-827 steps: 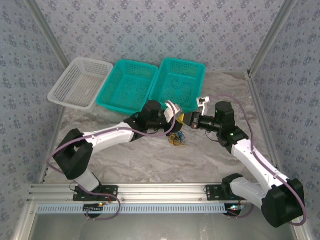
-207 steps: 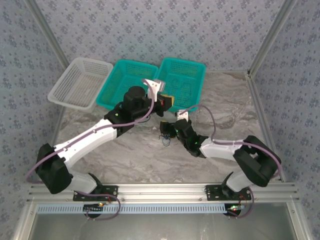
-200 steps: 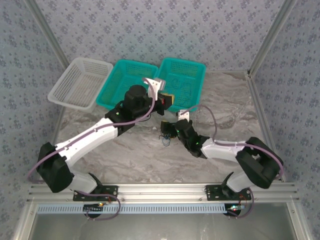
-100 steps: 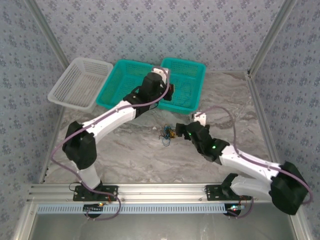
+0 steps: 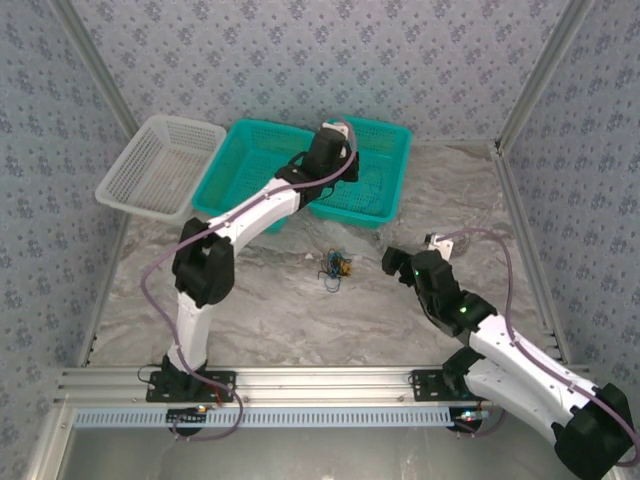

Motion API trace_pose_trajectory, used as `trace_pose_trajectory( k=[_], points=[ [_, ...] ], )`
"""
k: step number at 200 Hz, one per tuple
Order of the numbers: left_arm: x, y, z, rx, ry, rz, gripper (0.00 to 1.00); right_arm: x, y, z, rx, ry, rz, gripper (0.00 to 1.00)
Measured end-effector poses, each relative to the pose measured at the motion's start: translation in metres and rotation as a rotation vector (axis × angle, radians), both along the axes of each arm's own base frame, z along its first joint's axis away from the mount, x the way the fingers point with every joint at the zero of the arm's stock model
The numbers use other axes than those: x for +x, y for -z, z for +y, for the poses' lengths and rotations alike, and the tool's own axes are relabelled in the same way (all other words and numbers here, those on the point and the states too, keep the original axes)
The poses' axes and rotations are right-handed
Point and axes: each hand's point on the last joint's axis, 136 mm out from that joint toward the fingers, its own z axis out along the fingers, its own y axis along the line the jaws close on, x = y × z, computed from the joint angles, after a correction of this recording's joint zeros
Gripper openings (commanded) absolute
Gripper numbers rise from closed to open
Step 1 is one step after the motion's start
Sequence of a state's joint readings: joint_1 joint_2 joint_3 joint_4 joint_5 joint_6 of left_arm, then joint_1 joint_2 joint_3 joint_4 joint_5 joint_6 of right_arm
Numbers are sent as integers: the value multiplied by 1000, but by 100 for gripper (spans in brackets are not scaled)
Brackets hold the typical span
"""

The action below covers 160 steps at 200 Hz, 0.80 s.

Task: Untangle the cables

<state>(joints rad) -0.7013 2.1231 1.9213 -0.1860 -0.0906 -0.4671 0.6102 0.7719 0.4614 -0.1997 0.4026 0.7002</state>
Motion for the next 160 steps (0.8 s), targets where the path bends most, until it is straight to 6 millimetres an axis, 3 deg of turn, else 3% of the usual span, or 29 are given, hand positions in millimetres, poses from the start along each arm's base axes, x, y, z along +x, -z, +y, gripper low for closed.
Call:
trace_pose_trajectory(
  k=[14, 36, 56, 97, 160],
  points=[
    [10, 6, -5, 3, -7, 11, 9, -1, 1, 0, 1, -4, 7, 100],
    [28, 11, -15, 6, -14, 33, 56, -1, 2, 2, 6, -12, 11, 100],
    [34, 19, -25, 16, 15, 71, 79, -1, 3, 3, 7, -20, 18, 100],
    [24, 43, -22, 100, 41, 170, 99, -1, 12, 8, -1, -39, 52, 100],
    [-11, 77, -6, 159, 88, 276, 99, 6, 20, 12, -11, -26, 95, 100]
  ],
)
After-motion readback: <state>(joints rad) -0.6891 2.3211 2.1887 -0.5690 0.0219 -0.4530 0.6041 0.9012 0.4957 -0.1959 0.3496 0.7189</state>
